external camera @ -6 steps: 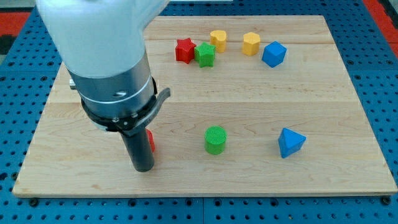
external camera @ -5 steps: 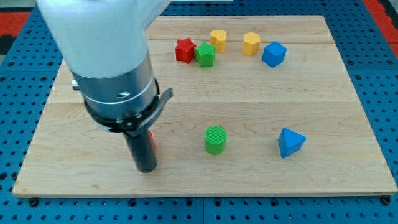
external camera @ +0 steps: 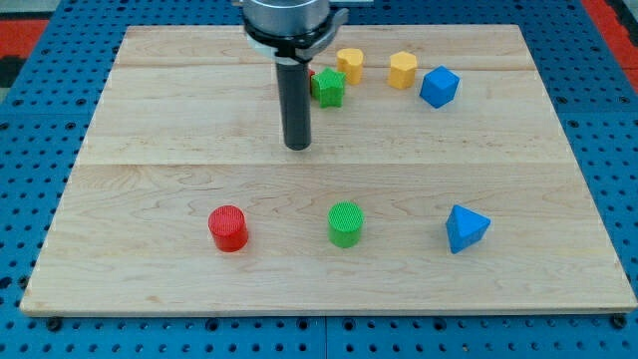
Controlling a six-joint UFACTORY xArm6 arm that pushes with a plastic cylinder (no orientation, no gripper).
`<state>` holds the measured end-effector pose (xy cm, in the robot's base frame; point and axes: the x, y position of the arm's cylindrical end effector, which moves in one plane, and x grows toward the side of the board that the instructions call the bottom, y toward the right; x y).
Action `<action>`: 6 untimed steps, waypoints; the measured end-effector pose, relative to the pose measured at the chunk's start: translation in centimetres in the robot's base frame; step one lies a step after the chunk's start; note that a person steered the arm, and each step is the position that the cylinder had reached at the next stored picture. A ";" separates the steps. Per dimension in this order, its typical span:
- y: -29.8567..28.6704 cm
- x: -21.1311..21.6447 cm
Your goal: Move the arm upwards
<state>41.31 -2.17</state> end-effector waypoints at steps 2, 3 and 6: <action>0.0 -0.4; 0.0 -1.2; 20.2 -1.1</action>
